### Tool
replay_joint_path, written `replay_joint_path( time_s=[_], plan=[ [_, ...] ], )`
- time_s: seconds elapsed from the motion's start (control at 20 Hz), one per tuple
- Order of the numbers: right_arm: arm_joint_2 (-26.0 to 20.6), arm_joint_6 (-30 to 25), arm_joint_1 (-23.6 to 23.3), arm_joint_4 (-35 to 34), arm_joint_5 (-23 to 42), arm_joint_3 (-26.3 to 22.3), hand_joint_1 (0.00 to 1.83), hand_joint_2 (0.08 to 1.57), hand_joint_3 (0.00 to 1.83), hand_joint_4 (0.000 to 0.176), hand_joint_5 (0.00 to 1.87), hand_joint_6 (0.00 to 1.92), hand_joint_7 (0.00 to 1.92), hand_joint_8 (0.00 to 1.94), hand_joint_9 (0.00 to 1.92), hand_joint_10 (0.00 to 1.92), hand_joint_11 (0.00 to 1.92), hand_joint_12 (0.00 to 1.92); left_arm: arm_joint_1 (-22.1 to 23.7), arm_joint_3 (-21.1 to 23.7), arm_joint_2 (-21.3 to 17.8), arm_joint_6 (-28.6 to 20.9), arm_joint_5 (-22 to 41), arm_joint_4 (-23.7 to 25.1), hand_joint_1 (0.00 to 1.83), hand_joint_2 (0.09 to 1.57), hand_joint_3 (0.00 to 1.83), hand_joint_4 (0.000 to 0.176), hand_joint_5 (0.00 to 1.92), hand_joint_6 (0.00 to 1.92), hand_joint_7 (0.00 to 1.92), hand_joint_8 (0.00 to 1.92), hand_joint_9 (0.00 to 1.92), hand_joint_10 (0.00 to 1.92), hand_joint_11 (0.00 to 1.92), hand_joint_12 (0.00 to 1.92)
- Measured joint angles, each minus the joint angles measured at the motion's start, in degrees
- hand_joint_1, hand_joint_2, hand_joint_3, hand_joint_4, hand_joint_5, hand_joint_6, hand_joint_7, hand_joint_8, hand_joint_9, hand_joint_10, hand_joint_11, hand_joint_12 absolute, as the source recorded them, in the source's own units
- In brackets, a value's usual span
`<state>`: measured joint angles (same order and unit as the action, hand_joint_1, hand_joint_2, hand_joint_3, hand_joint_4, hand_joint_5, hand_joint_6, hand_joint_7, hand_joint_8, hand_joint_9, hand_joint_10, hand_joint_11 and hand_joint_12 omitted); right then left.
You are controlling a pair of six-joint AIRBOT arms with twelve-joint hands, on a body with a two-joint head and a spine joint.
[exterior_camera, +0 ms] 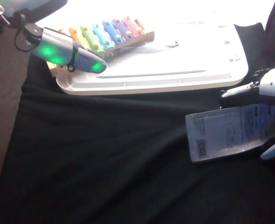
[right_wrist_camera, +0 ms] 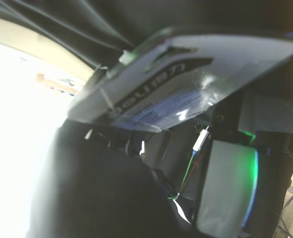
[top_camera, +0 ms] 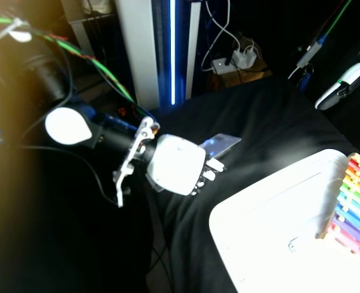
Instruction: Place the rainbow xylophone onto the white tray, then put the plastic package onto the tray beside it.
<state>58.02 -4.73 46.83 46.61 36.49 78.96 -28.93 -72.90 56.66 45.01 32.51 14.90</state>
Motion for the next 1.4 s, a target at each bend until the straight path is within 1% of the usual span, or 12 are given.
replay_joint_path(
  time_s=[0.1, 0.15, 0.35, 0.45, 0.55, 0.75, 0.9, 0.95, 1.05, 1.1, 1.2, 1.4],
  plan=[
    [0.0, 0.33, -1.03, 0.92, -0.48, 0.0, 1.59, 1.07, 0.0, 0.0, 0.59, 1.92, 0.93, 1.94, 1.21, 1.92, 1.37, 1.92, 0.0, 0.0, 0.02, 0.0, -0.11, -0.04, 0.68, 0.77, 0.0, 0.046, 0.0, 0.0, 0.0, 0.0, 0.0, 0.0, 0.0, 0.0],
    [0.0, 0.63, -1.9, 1.38, -1.09, 0.0, 1.61, 1.09, 0.01, 0.0, 0.6, 1.89, 0.98, 1.94, 1.25, 1.92, 1.38, 1.92, 0.0, 0.0, 0.02, 0.0, 0.02, -0.33, 0.7, 0.77, 0.0, 0.033, 0.0, 0.0, 0.0, 0.0, 0.0, 0.0, 0.0, 0.0],
    [-0.44, 2.43, -5.05, 2.21, -2.32, 0.0, 1.64, 1.1, 0.0, 0.0, 0.57, 1.92, 1.07, 1.94, 1.33, 1.92, 1.46, 1.92, 0.0, 0.0, 0.02, 0.0, -0.02, -0.33, 0.68, 0.77, 0.0, 0.039, 0.0, 0.0, 0.0, 0.0, 0.0, 0.0, 0.0, 0.0],
    [-0.66, 3.21, -6.75, 2.56, -2.86, 0.33, 1.66, 1.06, 0.0, 0.0, 0.61, 1.92, 1.14, 1.94, 1.39, 1.92, 1.5, 1.92, 0.0, 0.0, 0.0, 0.0, -0.04, -0.33, 0.69, 0.77, 0.0, 0.057, 0.0, 0.0, 0.0, 0.0, 0.0, 0.0, 0.0, 0.0],
    [-0.68, 3.26, -8.37, 2.01, -2.91, 0.44, 1.72, 0.99, 0.0, 0.0, 0.78, 1.92, 1.2, 1.94, 1.44, 1.92, 1.51, 1.92, -0.11, 0.0, 0.02, 0.0, 0.07, -0.35, 0.71, 0.77, 0.0, 0.031, 0.0, 0.0, 0.0, 0.0, 0.0, 0.0, 0.0, 0.0],
    [-0.79, 3.93, -9.84, 2.14, -2.84, 0.44, 1.72, 1.02, 0.0, 0.0, 0.76, 1.92, 1.17, 1.94, 1.44, 1.92, 1.52, 1.92, -0.31, 0.0, 0.0, 0.0, -0.11, -0.76, 0.7, 0.76, 0.0, 0.055, 0.0, 0.0, 0.0, 0.0, 0.0, 0.0, 0.0, 0.0],
    [-0.79, 3.96, -10.21, 2.25, -2.89, 0.44, 1.71, 1.0, 0.0, 0.0, 0.78, 1.92, 1.14, 1.94, 1.39, 1.92, 1.48, 1.92, -0.31, 0.0, 0.0, 0.0, -0.07, -0.76, 0.7, 0.76, 0.0, 0.05, 0.0, 0.0, 0.0, 0.0, 0.0, 0.0, 0.0, 0.0],
    [-0.79, 3.96, -10.21, 2.23, -2.91, 0.48, 1.76, 0.97, 0.0, 0.0, 0.84, 1.92, 1.19, 1.94, 1.42, 1.92, 1.49, 1.92, -0.31, 0.0, 0.0, 0.0, -0.09, -0.76, 0.71, 0.76, 0.0, 0.037, 0.0, 0.0, 0.0, 0.0, 0.0, 0.0, 0.0, 0.0],
    [-0.79, 3.96, -10.21, 2.36, -2.93, 0.48, 1.75, 0.98, 0.0, 0.0, 0.83, 1.92, 1.19, 1.94, 1.43, 1.92, 1.51, 1.92, -0.44, 0.0, 0.0, 0.0, 0.0, -0.87, 0.72, 0.76, 0.0, 0.045, 0.0, 0.0, 0.0, 0.0, 0.0, 0.0, 0.0, 0.0],
    [-0.79, 3.96, -10.21, 2.34, -2.91, 0.48, 1.77, 0.97, 0.0, 0.0, 0.75, 1.92, 1.17, 1.94, 1.42, 1.92, 1.5, 1.92, -0.44, 0.0, 0.0, 0.02, -0.07, -0.83, 0.72, 0.75, 0.0, 0.017, 0.0, 0.0, 0.0, 0.0, 0.0, 0.0, 0.0, 0.0],
    [-0.79, 3.96, -10.84, 2.62, -2.99, 0.5, 1.71, 1.01, 0.0, 0.0, 0.68, 1.92, 1.11, 1.94, 1.36, 1.92, 1.45, 1.92, -0.59, 0.0, 0.0, 0.07, 0.04, -0.9, 0.73, 0.76, 0.0, 0.0, 0.0, 0.0, 0.0, 0.0, 0.0, 0.0, 0.0, 0.0],
    [-1.07, 4.17, -13.53, 3.06, -2.71, 0.61, 1.75, 0.99, 0.0, 0.0, 0.64, 1.92, 1.13, 1.94, 1.42, 1.92, 1.5, 1.92, -0.61, 0.0, 0.0, 0.09, -0.02, -0.87, 0.75, 0.77, 0.0, 0.008, 0.0, 0.0, 0.0, 0.0, 0.0, 0.0, 0.0, 0.0]
  ],
)
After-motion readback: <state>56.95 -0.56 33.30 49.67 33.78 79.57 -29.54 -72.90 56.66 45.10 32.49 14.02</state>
